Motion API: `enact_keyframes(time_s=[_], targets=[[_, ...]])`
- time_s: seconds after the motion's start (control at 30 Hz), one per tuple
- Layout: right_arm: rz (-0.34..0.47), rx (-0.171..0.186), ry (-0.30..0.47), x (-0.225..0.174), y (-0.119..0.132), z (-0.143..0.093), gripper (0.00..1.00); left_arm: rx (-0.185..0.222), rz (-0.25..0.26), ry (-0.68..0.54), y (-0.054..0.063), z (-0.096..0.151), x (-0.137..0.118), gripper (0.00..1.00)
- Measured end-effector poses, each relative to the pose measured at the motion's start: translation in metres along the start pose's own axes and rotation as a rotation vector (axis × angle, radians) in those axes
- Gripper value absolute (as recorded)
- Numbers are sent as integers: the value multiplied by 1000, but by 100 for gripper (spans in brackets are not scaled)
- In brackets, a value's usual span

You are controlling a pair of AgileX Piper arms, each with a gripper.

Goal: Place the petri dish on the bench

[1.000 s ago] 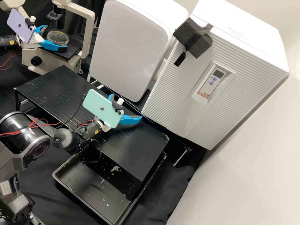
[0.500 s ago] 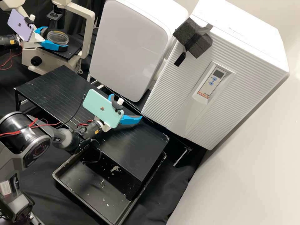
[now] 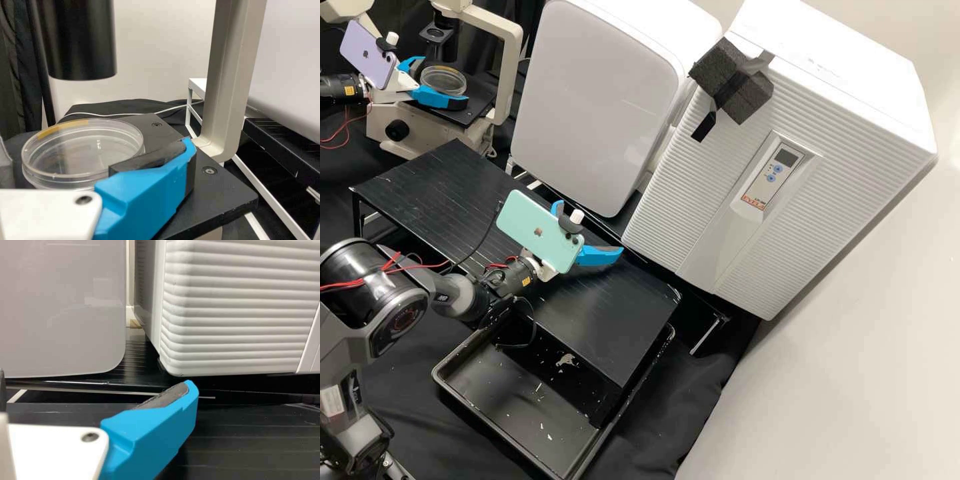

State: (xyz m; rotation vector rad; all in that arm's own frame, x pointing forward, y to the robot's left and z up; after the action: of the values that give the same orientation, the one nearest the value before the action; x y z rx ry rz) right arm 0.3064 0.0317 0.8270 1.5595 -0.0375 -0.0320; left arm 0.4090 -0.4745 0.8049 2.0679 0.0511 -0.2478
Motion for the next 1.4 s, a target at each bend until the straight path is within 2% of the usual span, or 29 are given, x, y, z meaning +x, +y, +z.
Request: enact_keyframes(time_s=[1.07,1.4], targets=[[0,0,0,0,0,0,100,-38,13,36,0,-6,3,0],[0,0,0,0,0,0,100,-42,23,26,-5,-6,-5,0]])
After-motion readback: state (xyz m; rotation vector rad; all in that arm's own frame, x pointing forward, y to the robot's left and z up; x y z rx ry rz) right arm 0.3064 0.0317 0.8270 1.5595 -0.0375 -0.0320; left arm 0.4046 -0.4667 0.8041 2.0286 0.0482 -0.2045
